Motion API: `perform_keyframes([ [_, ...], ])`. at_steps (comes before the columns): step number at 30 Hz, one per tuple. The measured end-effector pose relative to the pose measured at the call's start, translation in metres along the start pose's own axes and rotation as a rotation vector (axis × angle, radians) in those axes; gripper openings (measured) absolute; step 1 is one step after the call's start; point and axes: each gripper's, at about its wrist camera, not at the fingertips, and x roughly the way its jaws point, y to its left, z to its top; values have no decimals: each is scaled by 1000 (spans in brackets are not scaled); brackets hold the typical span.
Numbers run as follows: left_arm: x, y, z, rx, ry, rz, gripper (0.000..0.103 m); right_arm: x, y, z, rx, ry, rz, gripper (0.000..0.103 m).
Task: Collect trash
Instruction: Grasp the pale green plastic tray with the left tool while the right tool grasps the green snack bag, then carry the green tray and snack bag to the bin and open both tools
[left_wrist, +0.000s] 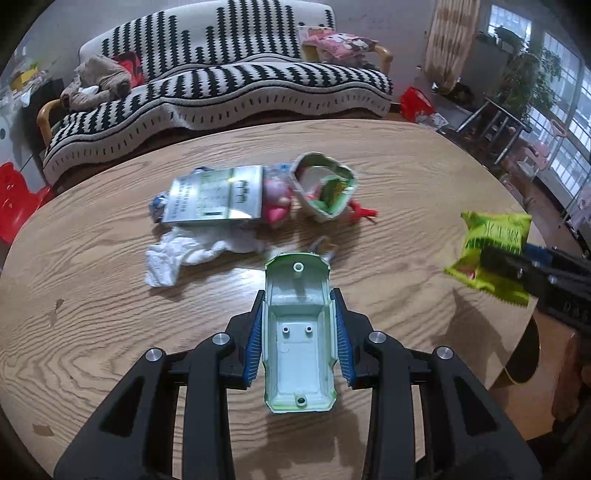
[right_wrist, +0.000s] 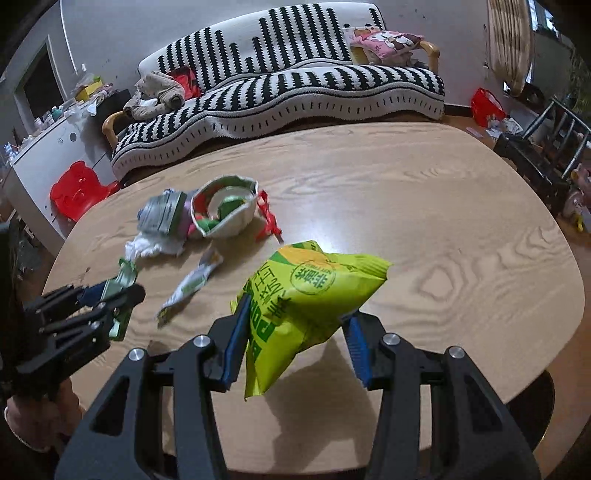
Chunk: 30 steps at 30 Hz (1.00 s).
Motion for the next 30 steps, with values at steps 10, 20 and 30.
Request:
perform_keyframes([
  [10, 4, -40, 3, 43, 8, -28, 33, -19, -31, -19, 39, -15, -15, 47],
  [20, 3, -137, 10, 159, -27, -145, 33, -72, -118, -42, 168, -82, -91, 47],
  [30, 14, -300, -16, 368, 10, -426, 33, -132, -258, -119, 457, -69, -275, 48],
])
